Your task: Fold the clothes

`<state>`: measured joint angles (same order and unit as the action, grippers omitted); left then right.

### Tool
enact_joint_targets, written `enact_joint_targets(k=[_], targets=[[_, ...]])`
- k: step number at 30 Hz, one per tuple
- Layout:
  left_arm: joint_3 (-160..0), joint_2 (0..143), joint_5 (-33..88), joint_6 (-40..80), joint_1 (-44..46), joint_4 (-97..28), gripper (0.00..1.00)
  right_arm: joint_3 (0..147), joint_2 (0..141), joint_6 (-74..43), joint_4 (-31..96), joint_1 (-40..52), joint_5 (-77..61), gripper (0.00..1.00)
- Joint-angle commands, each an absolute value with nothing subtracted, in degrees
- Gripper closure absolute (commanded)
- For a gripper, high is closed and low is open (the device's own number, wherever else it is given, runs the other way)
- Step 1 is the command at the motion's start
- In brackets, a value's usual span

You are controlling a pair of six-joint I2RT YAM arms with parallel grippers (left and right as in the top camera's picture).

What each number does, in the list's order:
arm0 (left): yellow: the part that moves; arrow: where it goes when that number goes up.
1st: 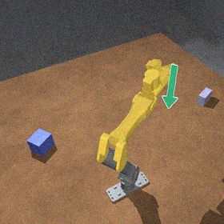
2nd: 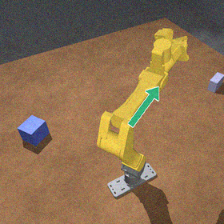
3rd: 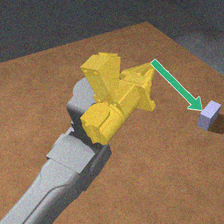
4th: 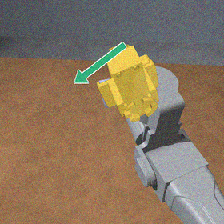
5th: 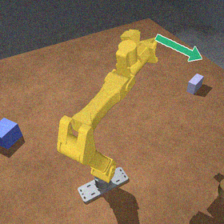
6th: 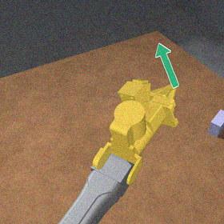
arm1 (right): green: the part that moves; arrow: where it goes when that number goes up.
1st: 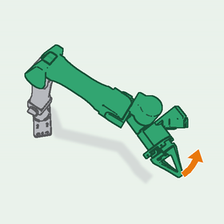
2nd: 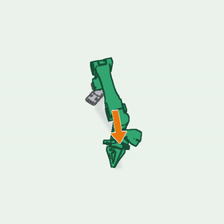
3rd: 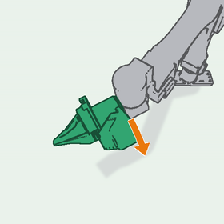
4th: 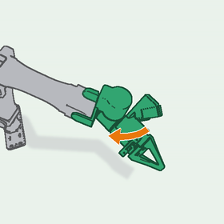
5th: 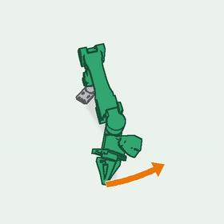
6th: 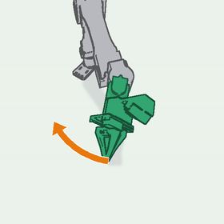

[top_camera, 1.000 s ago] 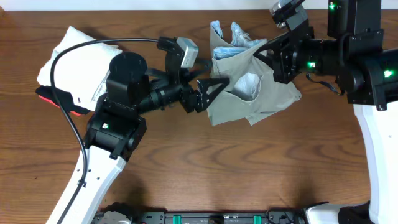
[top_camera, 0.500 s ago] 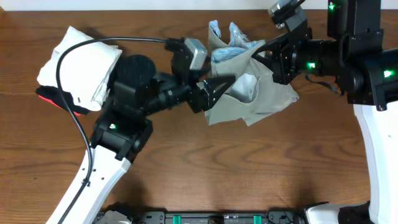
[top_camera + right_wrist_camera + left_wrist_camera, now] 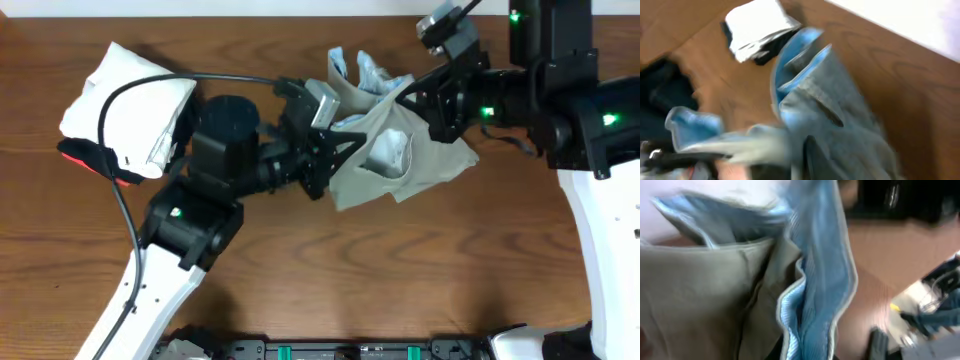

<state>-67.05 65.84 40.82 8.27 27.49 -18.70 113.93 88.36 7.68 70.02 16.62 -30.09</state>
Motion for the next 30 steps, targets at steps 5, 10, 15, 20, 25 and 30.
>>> enact_joint_targets(k=[5, 10, 15, 20, 25, 30], targets=[[-66.6, 63.1, 33.5, 4.3, 27.5, -37.8, 0.94, 115.3, 87.8, 5.7, 68.5, 14.5, -12.4, 0.49], [-66.5, 63.7, 31.3, 4.3, 27.6, -49.8, 0.94, 115.3, 87.9, 2.0, 69.1, 13.1, -11.1, 0.47], [-65.6, 65.0, 30.5, 4.4, 29.6, -57.9, 0.94, 114.6, 89.5, -0.9, 69.3, 13.1, -11.2, 0.48], [-64.6, 65.9, 30.6, 6.3, 32.8, -59.7, 0.94, 114.5, 94.0, -0.8, 70.2, 13.2, -13.7, 0.50], [-64.6, 65.8, 31.3, 6.4, 35.2, -55.4, 0.94, 114.5, 97.9, -0.8, 70.7, 13.2, -14.1, 0.53], [-64.6, 65.8, 33.8, 10.0, 37.2, -48.5, 0.94, 114.5, 100.2, -1.2, 71.4, 12.0, -14.2, 0.53]])
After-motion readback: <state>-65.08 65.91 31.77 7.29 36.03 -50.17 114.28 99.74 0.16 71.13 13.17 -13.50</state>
